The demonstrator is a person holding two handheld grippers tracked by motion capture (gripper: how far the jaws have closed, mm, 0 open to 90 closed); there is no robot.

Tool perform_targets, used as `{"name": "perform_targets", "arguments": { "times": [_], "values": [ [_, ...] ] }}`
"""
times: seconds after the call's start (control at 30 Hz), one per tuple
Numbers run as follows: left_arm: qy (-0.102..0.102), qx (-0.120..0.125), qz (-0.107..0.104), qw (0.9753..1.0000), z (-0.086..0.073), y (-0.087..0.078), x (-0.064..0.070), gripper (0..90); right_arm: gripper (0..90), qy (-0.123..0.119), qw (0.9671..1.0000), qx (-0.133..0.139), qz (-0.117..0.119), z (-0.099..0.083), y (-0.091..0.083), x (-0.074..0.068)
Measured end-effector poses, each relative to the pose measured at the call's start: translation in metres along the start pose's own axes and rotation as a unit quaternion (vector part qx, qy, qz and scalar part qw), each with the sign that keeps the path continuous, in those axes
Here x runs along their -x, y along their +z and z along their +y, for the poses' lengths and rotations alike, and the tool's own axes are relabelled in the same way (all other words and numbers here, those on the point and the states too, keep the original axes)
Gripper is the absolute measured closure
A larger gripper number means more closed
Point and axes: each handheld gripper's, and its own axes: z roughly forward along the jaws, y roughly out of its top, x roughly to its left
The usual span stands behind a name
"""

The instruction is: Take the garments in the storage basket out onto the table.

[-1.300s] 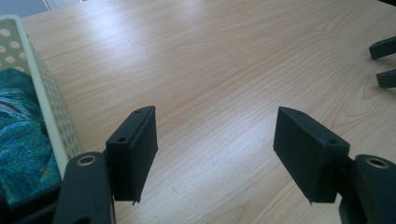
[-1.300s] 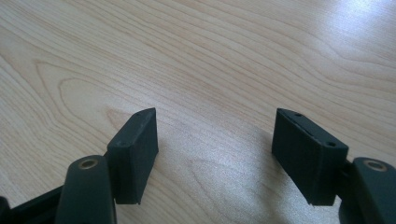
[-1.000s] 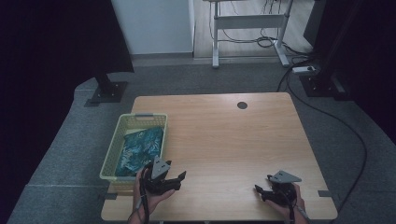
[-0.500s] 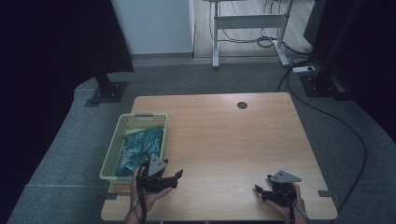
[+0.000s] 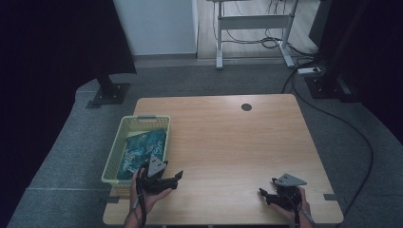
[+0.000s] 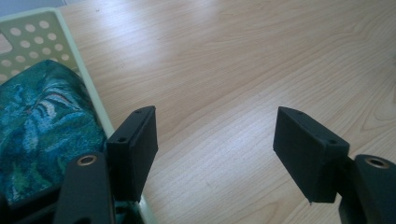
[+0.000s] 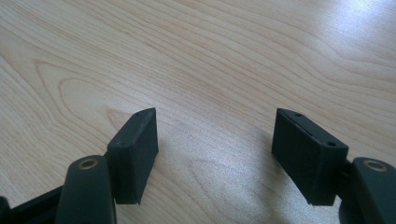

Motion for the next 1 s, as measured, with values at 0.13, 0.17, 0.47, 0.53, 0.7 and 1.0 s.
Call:
{"name": "perform_targets", "arguments": {
  "times": [0.13, 0.17, 0.47, 0.53, 0.7, 1.0],
  "values": [
    [-0.002, 0.0, 0.003, 1.0, 0.0, -0.001, -0.003, 30.7, 31.1, 0.0, 1.0, 0.0, 0.0, 0.0, 0.0, 0.0],
    [-0.002, 0.0, 0.004, 1.0, 0.0, -0.001, -0.004, 30.7, 31.2, 0.0, 1.0, 0.0, 0.0, 0.0, 0.0, 0.0],
    [-0.008, -0.003, 0.008, 0.9999, -0.002, -0.001, -0.011, 30.7, 31.1, 0.001, 1.0, 0.0, -0.002, 0.0, 0.0, 0.0],
    [-0.01, -0.003, 0.01, 0.9999, -0.002, -0.001, -0.013, 30.7, 31.1, 0.001, 1.0, 0.0, -0.001, 0.0, 0.0, 0.0],
    [-0.011, -0.004, 0.016, 0.9998, -0.002, -0.002, -0.017, 31.3, 31.1, 0.001, 1.0, 0.0, -0.002, 0.0, 0.0, 0.0],
    [-0.015, -0.011, 0.021, 0.9996, -0.004, 0.0, -0.024, 31.0, 31.1, 0.001, 1.0, 0.0, -0.002, 0.0, 0.0, 0.0]
  ]
}}
